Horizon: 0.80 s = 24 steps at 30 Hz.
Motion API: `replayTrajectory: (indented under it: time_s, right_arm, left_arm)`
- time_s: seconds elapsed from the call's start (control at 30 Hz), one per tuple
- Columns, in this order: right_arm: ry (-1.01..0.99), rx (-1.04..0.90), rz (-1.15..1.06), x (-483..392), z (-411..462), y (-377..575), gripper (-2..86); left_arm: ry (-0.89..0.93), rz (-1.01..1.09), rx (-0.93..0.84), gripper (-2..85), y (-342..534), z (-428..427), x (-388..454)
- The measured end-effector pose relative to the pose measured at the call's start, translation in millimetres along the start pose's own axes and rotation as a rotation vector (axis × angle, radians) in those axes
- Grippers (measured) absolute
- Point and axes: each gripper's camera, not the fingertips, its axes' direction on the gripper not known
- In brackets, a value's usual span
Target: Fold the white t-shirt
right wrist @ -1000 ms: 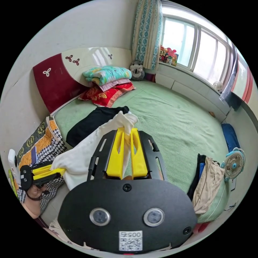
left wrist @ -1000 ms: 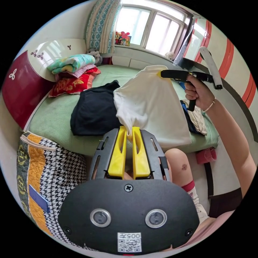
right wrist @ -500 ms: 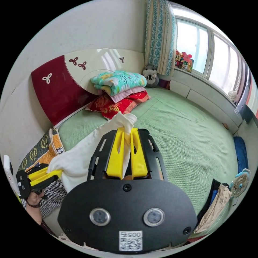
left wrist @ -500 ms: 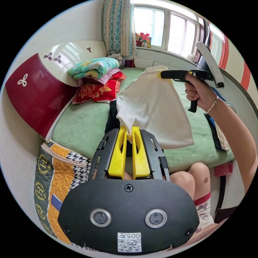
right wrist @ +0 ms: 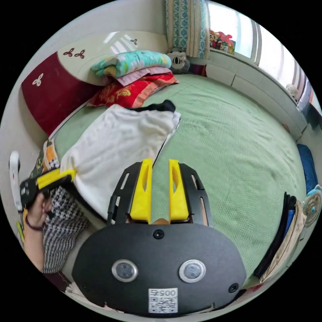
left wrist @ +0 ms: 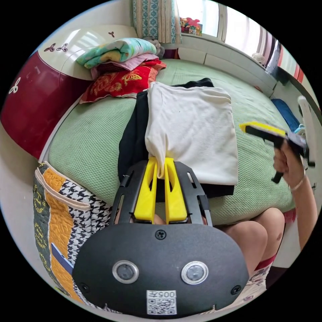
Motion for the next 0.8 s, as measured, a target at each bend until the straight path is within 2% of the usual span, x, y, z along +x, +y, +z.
replayTrajectory:
  time_s: [0.17,0.3,0.43,0.6,0.8]
  right_arm:
    - [-0.098,-0.077,-0.062,-52,15,57,7.0]
    - [-0.034,-0.198,-0.057,-60,60,68,6.3]
    - [-0.091,-0.238,-0.001,-39,59,79,7.4]
    - [-0.114,-0.110,0.019,4,5,128,11.1]
    - [0.005,-0.006,0.192,91,-44,220,10.3]
  left_arm:
    - [0.044,-0.024,0.004,11.4,-3,11,0]
    - [0.118,-0.102,-0.004,10.7,7,12,-7]
    - [-0.038,-0.121,-0.006,9.8,23,10,-2]
    - [-0.021,-0.089,-0.001,8.1,40,11,30]
    - [0.031,0.100,0.005,5.2,38,35,147]
